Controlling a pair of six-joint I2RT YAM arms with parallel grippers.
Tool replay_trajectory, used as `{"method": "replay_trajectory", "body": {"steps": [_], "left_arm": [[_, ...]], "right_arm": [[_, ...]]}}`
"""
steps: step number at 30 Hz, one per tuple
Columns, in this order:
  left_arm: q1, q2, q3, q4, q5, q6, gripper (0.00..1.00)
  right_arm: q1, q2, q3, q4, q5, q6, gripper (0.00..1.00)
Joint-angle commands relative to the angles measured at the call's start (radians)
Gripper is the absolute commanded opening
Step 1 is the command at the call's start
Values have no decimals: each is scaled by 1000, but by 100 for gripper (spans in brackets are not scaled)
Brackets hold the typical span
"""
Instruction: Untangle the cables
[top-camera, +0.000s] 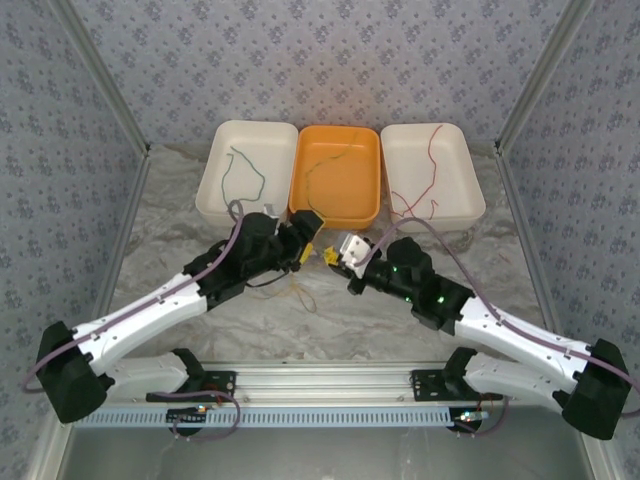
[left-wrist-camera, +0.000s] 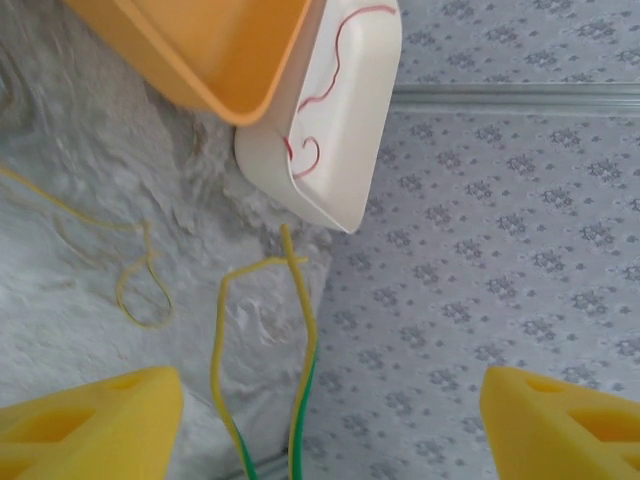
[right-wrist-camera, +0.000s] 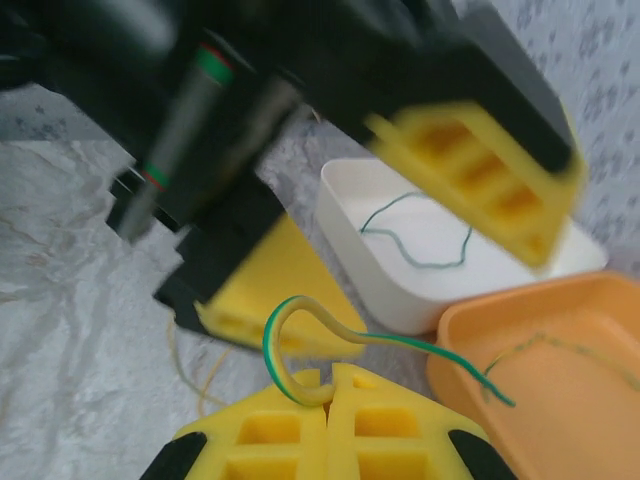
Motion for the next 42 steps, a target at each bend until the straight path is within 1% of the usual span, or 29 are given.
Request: {"method": "replay_trajectory", "body": {"steps": [1,3,6,12,15,17,20,21,23,25,27,28,30,31,33,34,36,39,42], "left_arm": [[-11,31,38,10,92,-113,75],[-11,29,40,-16,78,-103,72],[-4,18,36,-31,59,-89,62],[3,7,31,-53,30,-70,32],[4,0,39,-84,12,-58,21],[3,-11,41,-97,-2,-53,16],[8,-44,48,-147,-47,-36,2],[12,-58,52,-165,-66,-24,0],[17,-93,67,-211,-114,6,0],[21,-118,104,-257,-159,62,0],[20,-126,160,-294,-198,153,0],[14,-125,186,-293,-215,219,0],[-11,-116,240,-314,-271,324,0],[-30,-114,250,-284,-295,399,0],[-57,-114,247,-220,-319,488,0],[-77,-119,237,-167,-336,552,0],[-106,-128,217,-102,-373,628,0],[-119,-155,156,8,-393,682,0],[-128,-200,84,119,-427,702,0]], "right_arm": [[56,-2,-32,141,165,-157,0],[79,-4,-34,139,188,-198,0],[103,-3,-33,132,203,-226,0],[126,2,-38,112,218,-239,0],[133,1,-40,102,229,-238,0],[137,0,-43,89,231,-239,0],[144,-3,-44,57,243,-229,0],[147,-7,-44,42,248,-217,0],[149,-12,-33,-18,258,-178,0],[150,4,8,-126,301,-83,0],[146,46,65,-282,320,6,0],[147,77,98,-354,331,58,0],[141,134,147,-458,314,155,0],[136,165,171,-502,280,207,0],[131,223,218,-562,250,295,0],[124,249,238,-583,209,332,0],[118,289,282,-614,137,388,0],[105,334,330,-637,45,454,0],[80,358,366,-643,-65,490,0]]}}
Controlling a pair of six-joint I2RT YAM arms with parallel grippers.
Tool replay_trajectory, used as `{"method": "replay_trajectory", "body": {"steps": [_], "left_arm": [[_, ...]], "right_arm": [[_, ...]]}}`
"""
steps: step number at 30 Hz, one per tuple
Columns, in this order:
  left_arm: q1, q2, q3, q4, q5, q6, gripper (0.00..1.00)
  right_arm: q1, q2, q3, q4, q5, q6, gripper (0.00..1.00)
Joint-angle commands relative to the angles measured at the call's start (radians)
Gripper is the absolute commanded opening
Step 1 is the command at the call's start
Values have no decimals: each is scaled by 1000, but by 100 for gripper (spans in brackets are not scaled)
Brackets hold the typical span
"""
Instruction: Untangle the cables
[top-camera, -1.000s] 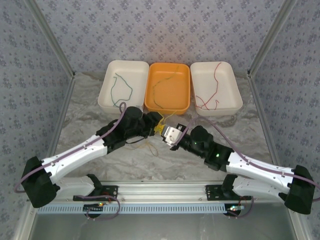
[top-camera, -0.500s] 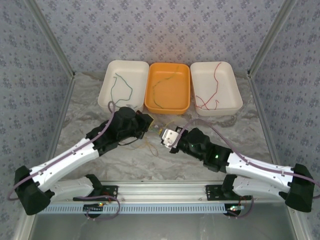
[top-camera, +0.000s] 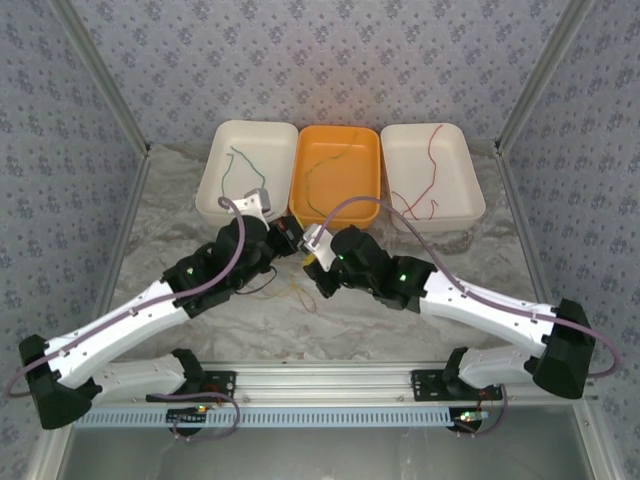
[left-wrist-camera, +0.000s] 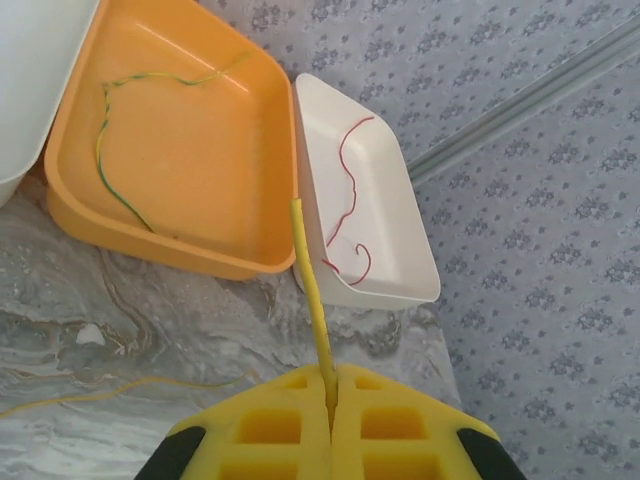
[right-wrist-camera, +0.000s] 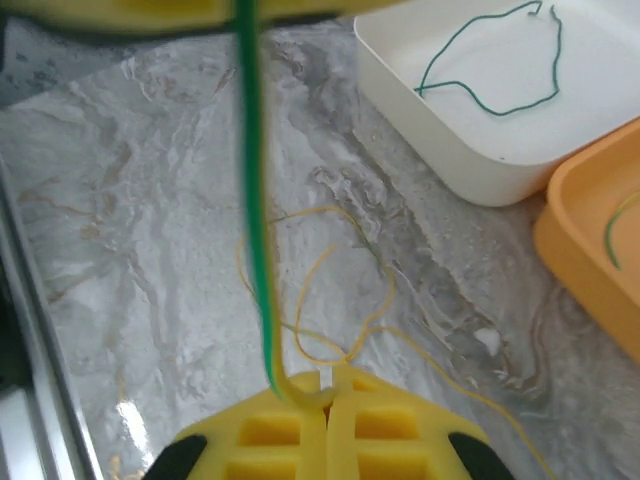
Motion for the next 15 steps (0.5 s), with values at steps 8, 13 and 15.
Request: {"method": "replay_trajectory", "body": {"steps": [8,13,15], "left_arm": [[-26,-115,-83,451,-18,170,0],[-26,-107,-88,496,24,207,0],[-26,-109,-87,492,18,210,0]], "right_arm": [[-70,85,27,-163,-339,171,0],[-94,85,35,-148,-380,181,0],[-102,83,35,-146,-387,184,0]]}}
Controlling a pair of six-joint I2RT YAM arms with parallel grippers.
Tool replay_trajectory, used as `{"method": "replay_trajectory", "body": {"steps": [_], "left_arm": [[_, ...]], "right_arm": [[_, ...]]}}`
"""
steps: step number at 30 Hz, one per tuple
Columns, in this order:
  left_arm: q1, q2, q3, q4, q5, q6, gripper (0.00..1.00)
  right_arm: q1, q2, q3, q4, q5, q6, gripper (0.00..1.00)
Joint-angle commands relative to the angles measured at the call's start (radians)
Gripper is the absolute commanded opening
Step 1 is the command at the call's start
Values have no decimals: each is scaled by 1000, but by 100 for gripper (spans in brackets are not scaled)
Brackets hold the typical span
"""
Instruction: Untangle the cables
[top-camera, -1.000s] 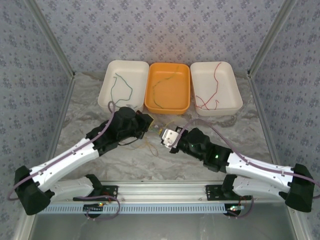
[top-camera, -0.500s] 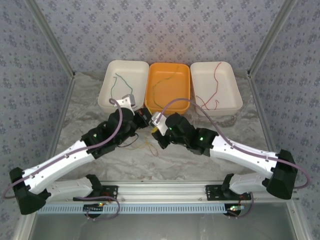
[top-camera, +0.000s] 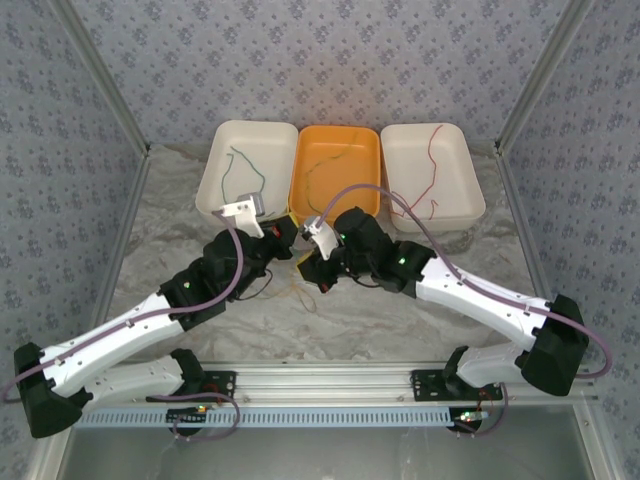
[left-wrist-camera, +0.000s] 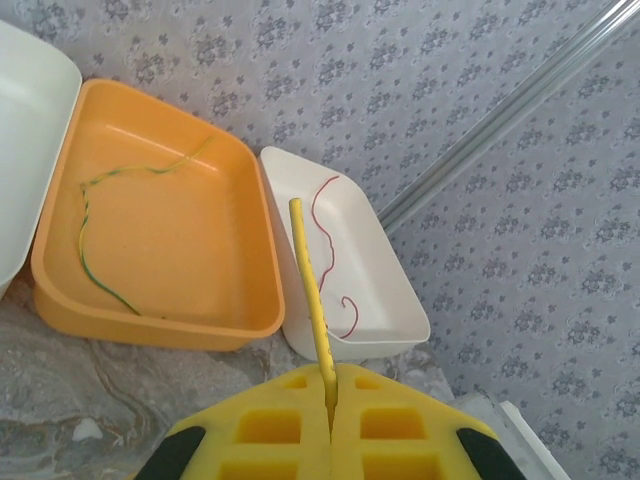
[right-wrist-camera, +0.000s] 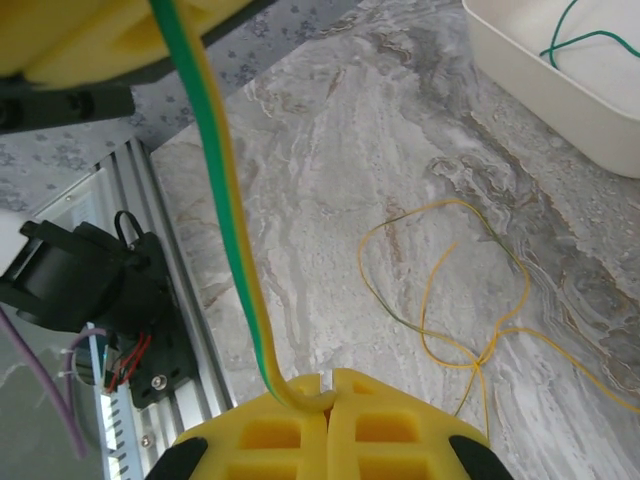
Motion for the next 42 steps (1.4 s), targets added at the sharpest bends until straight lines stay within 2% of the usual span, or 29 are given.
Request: {"method": "replay_trajectory", "body": {"steps": [1,4,5,7,8,10,14,16,22,25,30,35,42], "left_arm": [[-16,-35,36,264,67,28,0],[-15,-34,50,237,60,39,0],[-14,-36,62,216,56,48,13],[-11,-49,78,186,51,71,49],[-9,-58,90,159,48,81,61],[3,-78,123,88,40,93,72],[35,-151,149,-17,23,100,77],[46,-198,161,-86,-12,93,83],[58,-328,165,-262,-78,74,84],[57,-325,157,-333,-68,32,81],[58,-263,120,-355,-15,-28,80],[58,-184,83,-441,-7,-92,76],[47,-118,-28,-526,18,-189,74]], "right_arm": [[-8,39,-18,-131,-45,44,0],[-9,29,-14,-133,-35,44,0],[-8,22,-13,-135,-29,43,0],[-12,7,-11,-143,-16,39,0],[-16,-4,-13,-148,-10,34,0],[-26,-20,-13,-163,-3,22,0],[-60,-53,-13,-198,3,-5,0],[-87,-68,-19,-209,-9,-9,0],[-194,-124,-40,-199,-72,0,0],[-250,-132,-29,-188,-122,12,0],[-336,-112,15,-176,-120,67,0],[-422,12,156,-134,-68,135,0],[-471,343,483,-183,104,129,0]]}}
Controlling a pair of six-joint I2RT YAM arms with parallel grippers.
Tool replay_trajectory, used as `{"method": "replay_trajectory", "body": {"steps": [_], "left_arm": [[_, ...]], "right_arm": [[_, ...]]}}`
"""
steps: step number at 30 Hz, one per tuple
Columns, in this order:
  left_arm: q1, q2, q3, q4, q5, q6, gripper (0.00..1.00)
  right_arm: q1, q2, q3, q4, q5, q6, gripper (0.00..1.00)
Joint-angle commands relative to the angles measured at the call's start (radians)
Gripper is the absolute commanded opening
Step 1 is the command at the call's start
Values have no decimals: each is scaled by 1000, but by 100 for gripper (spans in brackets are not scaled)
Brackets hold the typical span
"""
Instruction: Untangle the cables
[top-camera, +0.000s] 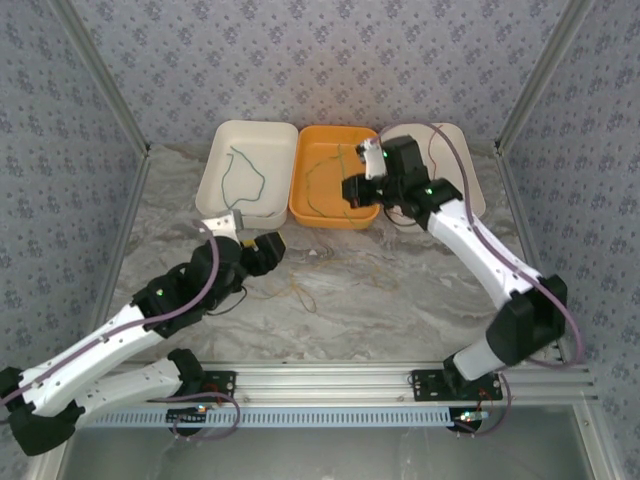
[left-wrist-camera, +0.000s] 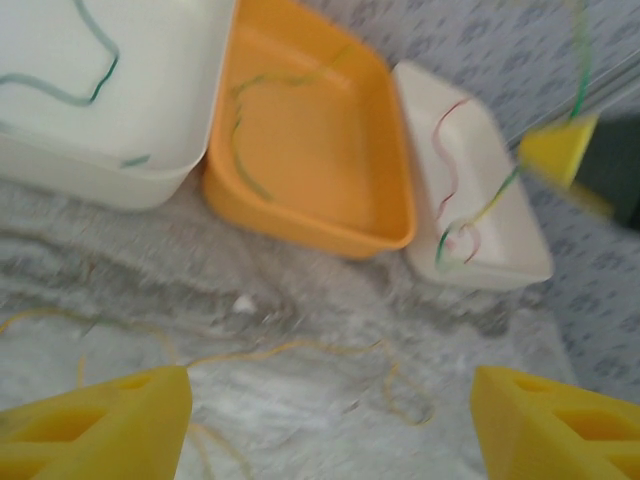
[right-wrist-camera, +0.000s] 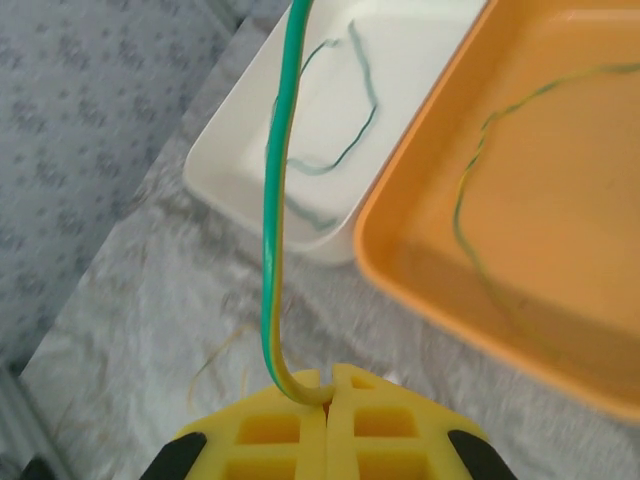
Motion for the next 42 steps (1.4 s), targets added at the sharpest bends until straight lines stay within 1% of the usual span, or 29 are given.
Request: {"method": "replay_trajectory", "body": {"steps": [1,4,9,12,13,14,15,16,18,19,20,23,25,27,29,30,32,34,36,37,39,42], "left_arm": [[-11,-3,-33,-74,5,-70,74],[-33,-26,-58,-103,-8,-83,74],[-50,-106,-71,-170,-37,-90,74],[-53,-145,-84,-195,-39,-96,74],[-53,-154,-88,-206,-43,-104,74],[-53,-160,-91,-218,-46,-111,74],[-53,-163,-93,-232,-49,-114,74],[-53,-166,-95,-255,-54,-118,74],[-53,-164,-99,-277,-66,-128,74],[-53,-161,-103,-281,-70,-128,73],[-53,-155,-108,-280,-72,-129,73],[-53,-124,-119,-279,-77,-138,71],[-53,-90,-119,-295,-81,-160,69],[-53,-62,-122,-312,-82,-182,67],[-53,-48,-136,-320,-82,-213,64],[-53,-46,-149,-319,-84,-229,63],[-53,-52,-176,-308,-80,-251,61],[-53,-58,-203,-285,-64,-261,60],[-53,-58,-221,-263,-47,-263,58],[-53,-52,-225,-257,-37,-262,58],[-53,-35,-225,-263,-29,-263,58],[-53,-17,-233,-269,-16,-273,57]], "right_arm": [[-21,150,150,-48,126,19,0],[-32,306,274,-81,191,27,0],[-28,507,417,-63,238,29,0],[-29,620,520,-106,243,34,0],[-29,659,561,-131,241,34,5],[-28,678,587,-145,244,31,15],[-26,684,599,-153,254,27,29],[-22,662,579,-133,263,23,39],[-15,578,494,-70,278,21,53],[-11,527,450,-49,289,16,57],[-5,482,414,-37,302,14,58],[9,306,248,14,329,42,58],[20,165,92,56,340,112,54],[52,34,-84,118,366,221,51],[126,-77,-254,194,410,312,50],[181,-123,-352,214,465,403,50],[294,-187,-479,246,576,524,51],[388,-224,-587,282,661,656,51],[447,-244,-664,299,714,764,52],[459,-254,-703,325,721,782,53],[462,-281,-739,313,750,796,53],[427,-325,-718,184,807,731,54]]}}
